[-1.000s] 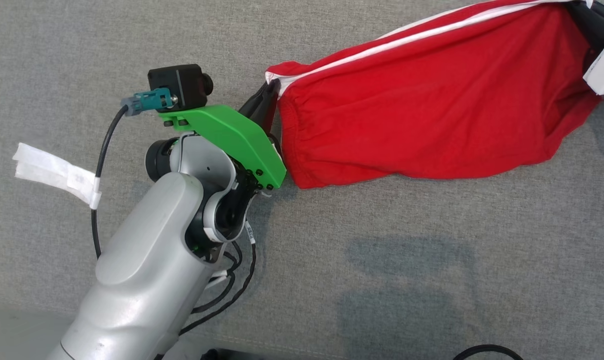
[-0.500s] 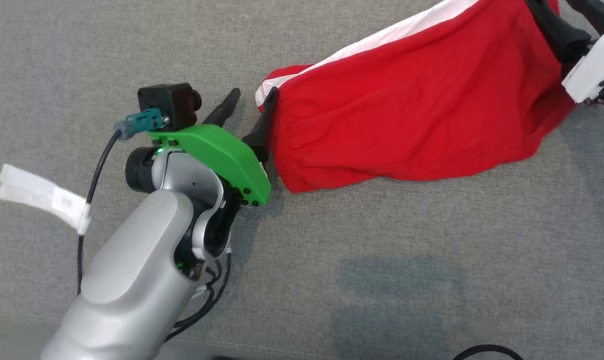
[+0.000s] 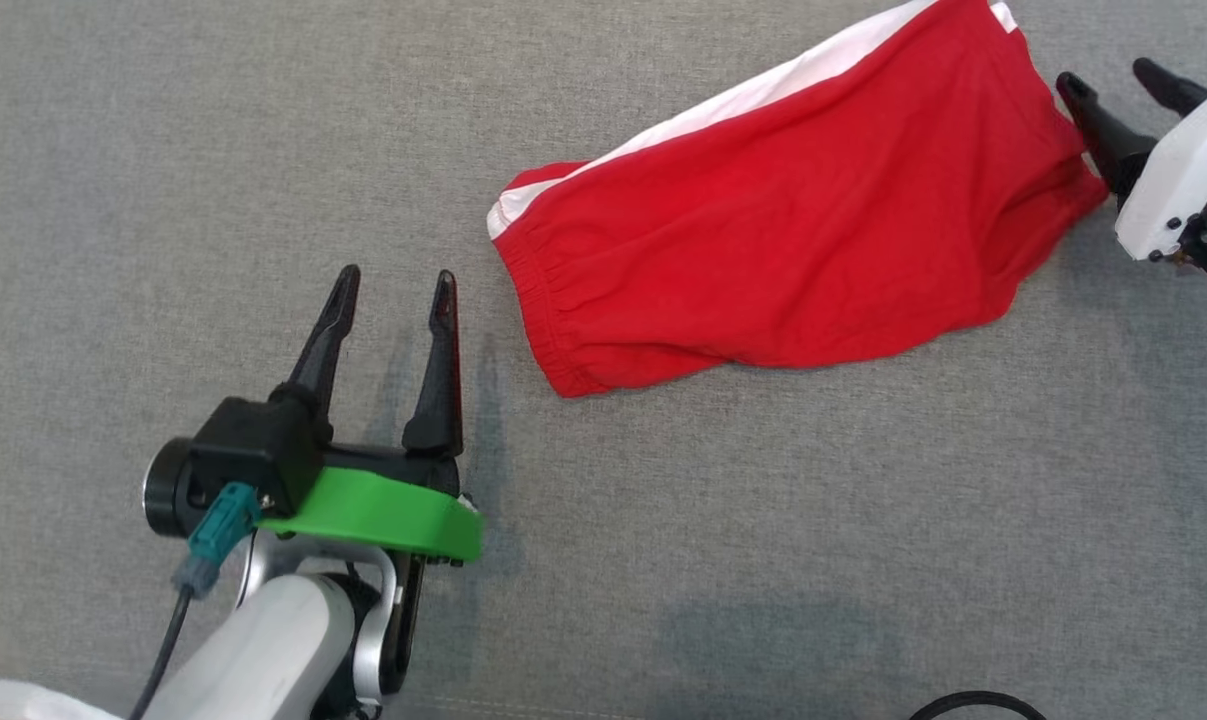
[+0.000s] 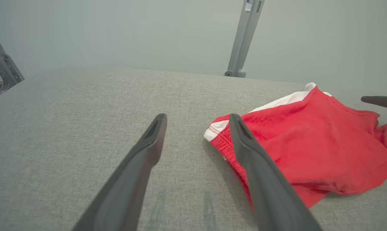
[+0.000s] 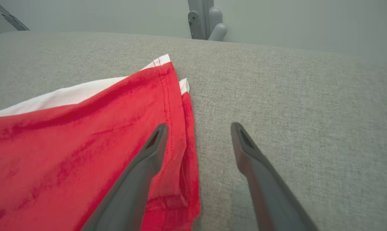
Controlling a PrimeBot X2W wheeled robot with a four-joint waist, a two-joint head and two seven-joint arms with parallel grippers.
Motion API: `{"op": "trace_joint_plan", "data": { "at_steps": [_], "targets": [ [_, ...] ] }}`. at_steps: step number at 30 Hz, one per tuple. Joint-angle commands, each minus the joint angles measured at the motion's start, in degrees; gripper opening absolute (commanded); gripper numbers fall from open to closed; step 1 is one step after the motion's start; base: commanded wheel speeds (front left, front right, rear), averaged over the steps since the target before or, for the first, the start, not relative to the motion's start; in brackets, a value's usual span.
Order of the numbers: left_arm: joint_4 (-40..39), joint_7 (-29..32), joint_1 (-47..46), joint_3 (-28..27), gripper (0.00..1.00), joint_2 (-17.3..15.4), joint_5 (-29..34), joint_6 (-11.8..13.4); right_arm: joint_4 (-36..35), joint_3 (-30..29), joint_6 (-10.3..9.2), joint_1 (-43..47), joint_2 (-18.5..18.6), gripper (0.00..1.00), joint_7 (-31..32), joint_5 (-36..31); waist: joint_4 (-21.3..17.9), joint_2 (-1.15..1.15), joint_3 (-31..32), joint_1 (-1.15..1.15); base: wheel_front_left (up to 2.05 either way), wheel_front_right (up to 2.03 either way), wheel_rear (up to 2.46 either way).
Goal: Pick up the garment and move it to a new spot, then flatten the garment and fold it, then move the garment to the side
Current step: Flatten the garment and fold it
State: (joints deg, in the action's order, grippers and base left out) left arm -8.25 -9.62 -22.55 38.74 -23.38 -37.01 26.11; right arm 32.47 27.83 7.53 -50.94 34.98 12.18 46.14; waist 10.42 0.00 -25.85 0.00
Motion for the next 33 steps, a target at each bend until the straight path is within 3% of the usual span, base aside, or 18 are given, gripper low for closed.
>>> {"op": "trace_joint_plan", "data": {
  "at_steps": [1,4,10,11,12,13,18,21,33],
  "targets": [
    [0.4,-1.3,1.5,-0.3,1.00,0.6,0.3,0.5,0.9,-0.8,-0.10,-0.9,-0.9,1.00,0.7,-0.6,1.9,0.00,-0.8,0.00,0.00,0.00,0.00],
    [2.4,-4.2,3.9,-0.9,1.00,2.7,0.4,0.0,5.1,-2.5,-0.10,-1.9,-2.8,1.00,3.7,-3.5,4.2,0.00,-0.8,0.00,0.00,0.00,0.00],
    [5.7,-5.6,6.4,-2.4,1.00,7.4,0.1,-4.5,11.4,-4.0,-0.10,-0.6,-4.7,1.00,11.1,-6.6,6.8,0.00,0.9,0.00,0.00,0.00,0.00],
    [6.1,-5.6,6.7,-2.7,1.00,8.0,0.5,-5.5,11.5,-4.0,-0.03,-0.2,-4.9,0.69,12.1,-6.8,6.9,0.00,1.2,0.00,0.00,0.00,0.00],
    [6.0,-5.6,6.8,-3.4,1.00,9.0,0.8,-6.6,11.5,-4.5,-0.03,0.2,-5.2,0.00,12.7,-6.4,7.1,0.00,1.4,0.00,0.00,0.00,0.00],
    [6.0,-5.6,6.8,-3.4,1.00,9.0,0.8,-6.6,11.5,-4.5,-0.03,0.2,-5.2,0.00,12.7,-6.4,7.1,0.00,1.4,0.00,0.00,0.00,0.00],
    [7.6,-5.6,9.6,-6.9,1.00,12.1,2.3,-12.6,10.8,-7.1,-0.05,2.7,-6.3,0.00,16.6,-3.2,5.8,0.00,3.8,0.00,0.00,0.00,0.00],
    [9.2,-5.6,11.6,-9.5,1.00,12.9,3.7,-14.8,10.3,-9.1,-0.06,4.5,-7.3,0.00,17.2,-2.0,3.5,0.00,5.9,0.00,0.00,0.00,0.00],
    [13.3,-5.6,19.0,-13.2,1.00,12.0,7.9,-20.6,9.0,-18.7,-0.10,14.5,-4.6,0.00,14.8,-0.2,-2.3,0.00,13.2,0.00,0.00,0.00,0.00]
  ]
}}
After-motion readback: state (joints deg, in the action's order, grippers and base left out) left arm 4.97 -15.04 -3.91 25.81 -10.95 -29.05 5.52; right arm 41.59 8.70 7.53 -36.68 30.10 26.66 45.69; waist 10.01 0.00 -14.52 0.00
